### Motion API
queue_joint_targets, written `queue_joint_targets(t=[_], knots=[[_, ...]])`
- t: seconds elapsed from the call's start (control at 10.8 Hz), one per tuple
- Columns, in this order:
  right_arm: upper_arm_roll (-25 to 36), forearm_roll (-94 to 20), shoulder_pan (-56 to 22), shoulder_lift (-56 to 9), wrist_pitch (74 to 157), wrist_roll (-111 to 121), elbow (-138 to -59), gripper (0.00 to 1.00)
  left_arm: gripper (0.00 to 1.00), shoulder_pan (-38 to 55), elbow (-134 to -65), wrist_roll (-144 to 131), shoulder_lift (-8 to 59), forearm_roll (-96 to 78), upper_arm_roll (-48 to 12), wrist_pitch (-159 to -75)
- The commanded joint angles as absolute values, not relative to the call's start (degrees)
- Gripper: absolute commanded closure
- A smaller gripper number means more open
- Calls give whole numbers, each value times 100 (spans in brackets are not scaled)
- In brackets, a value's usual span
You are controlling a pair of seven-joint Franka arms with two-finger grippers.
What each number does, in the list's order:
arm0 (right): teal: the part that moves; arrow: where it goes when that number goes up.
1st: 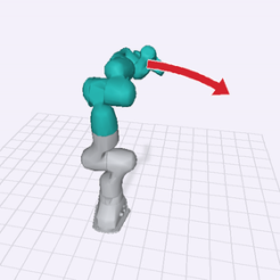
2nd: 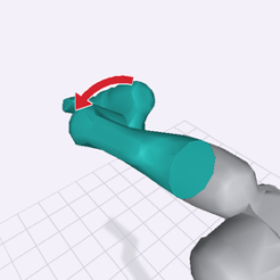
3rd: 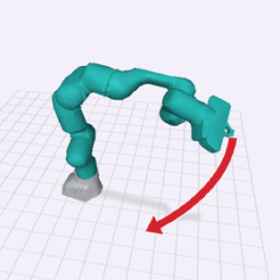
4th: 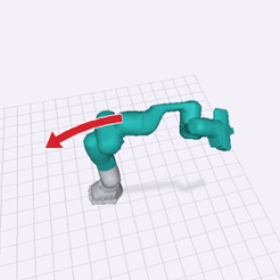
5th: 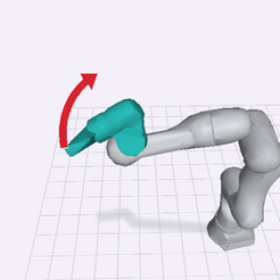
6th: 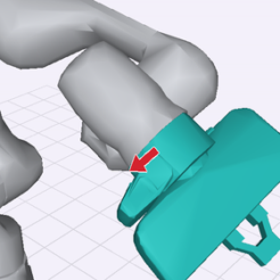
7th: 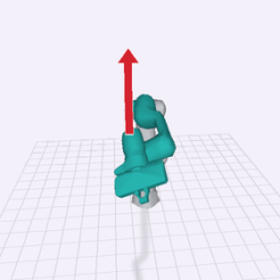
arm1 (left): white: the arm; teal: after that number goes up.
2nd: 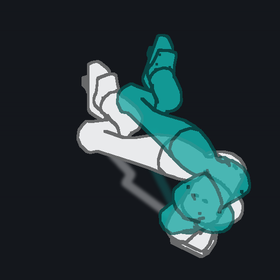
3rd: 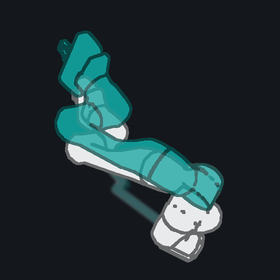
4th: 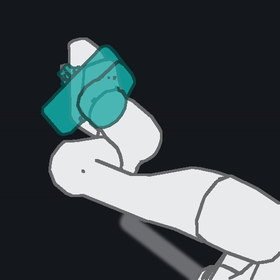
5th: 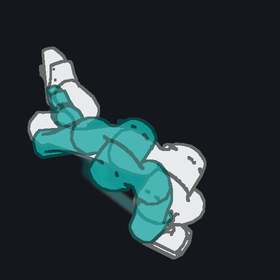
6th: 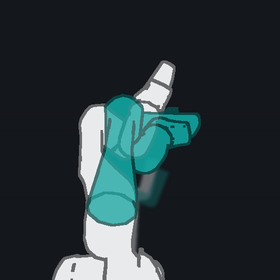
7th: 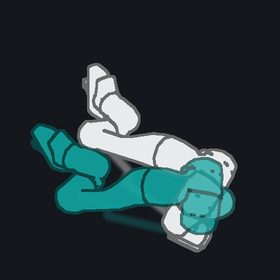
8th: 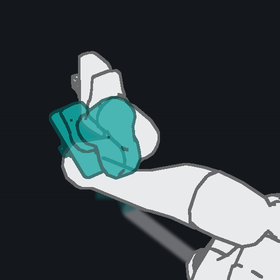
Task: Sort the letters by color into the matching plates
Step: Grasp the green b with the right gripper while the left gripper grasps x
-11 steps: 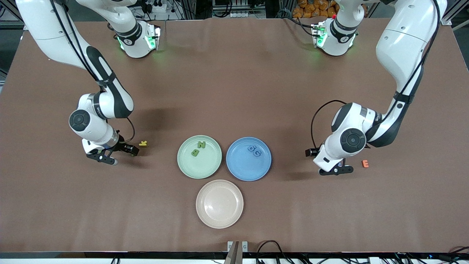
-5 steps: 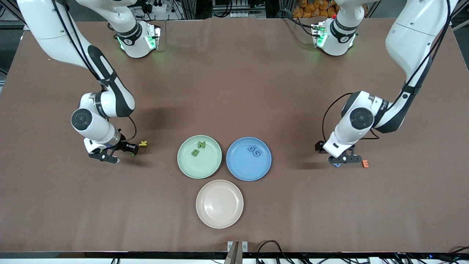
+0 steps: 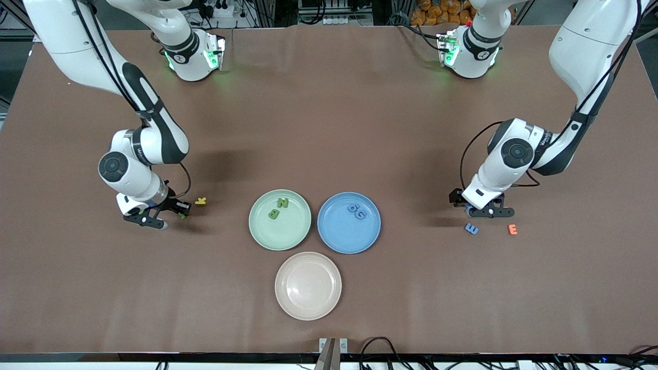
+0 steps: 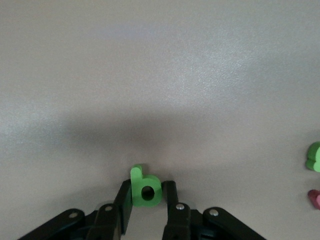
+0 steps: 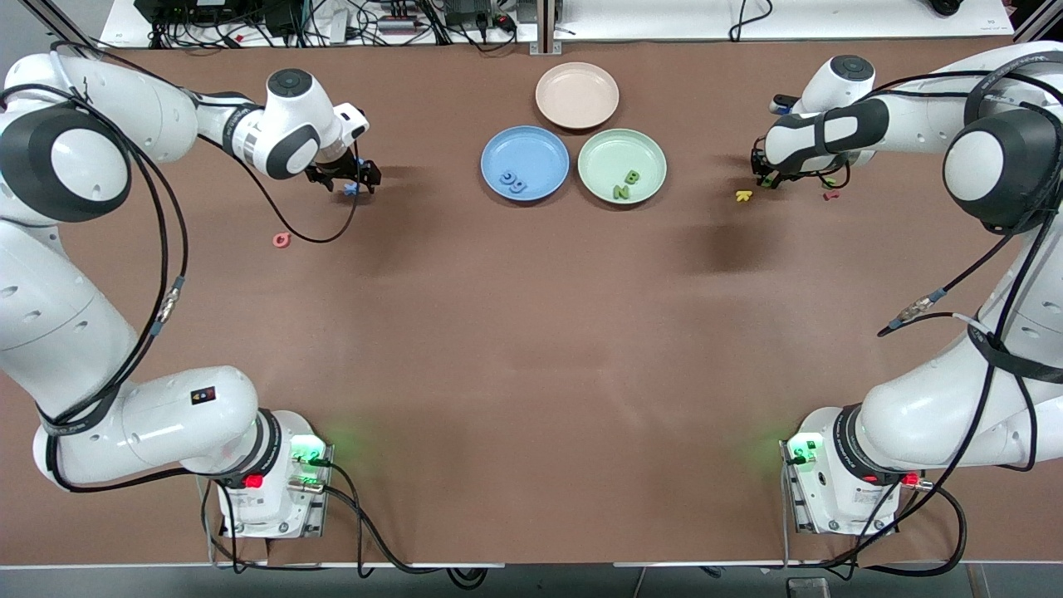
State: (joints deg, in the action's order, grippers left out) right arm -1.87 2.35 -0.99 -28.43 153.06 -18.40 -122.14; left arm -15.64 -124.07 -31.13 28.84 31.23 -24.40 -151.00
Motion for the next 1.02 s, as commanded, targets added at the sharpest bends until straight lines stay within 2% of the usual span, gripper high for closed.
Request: queue_joint_targets(t=[0.0,0.37,0.74,0.93], knots=[[-229,211,-132,-2769,15355,-1784,-12349,76,0,-1608,-12533,-3103,2847,3261,-2479,-15161],[-229,220,-176,-2742,15232,-1784,-12287,83,0,-1617,-12419,-3094,3023,3270,-2479,-15231],[-237,132,-387,-2602,14259,-1890,-11717,84,0,-1774,-12366,-2761,3111,3278,-2470,-15302],[-264,123,-439,-2514,14203,-1898,-11628,87,0,-1793,-12253,-2637,3190,3270,-2470,-15310]])
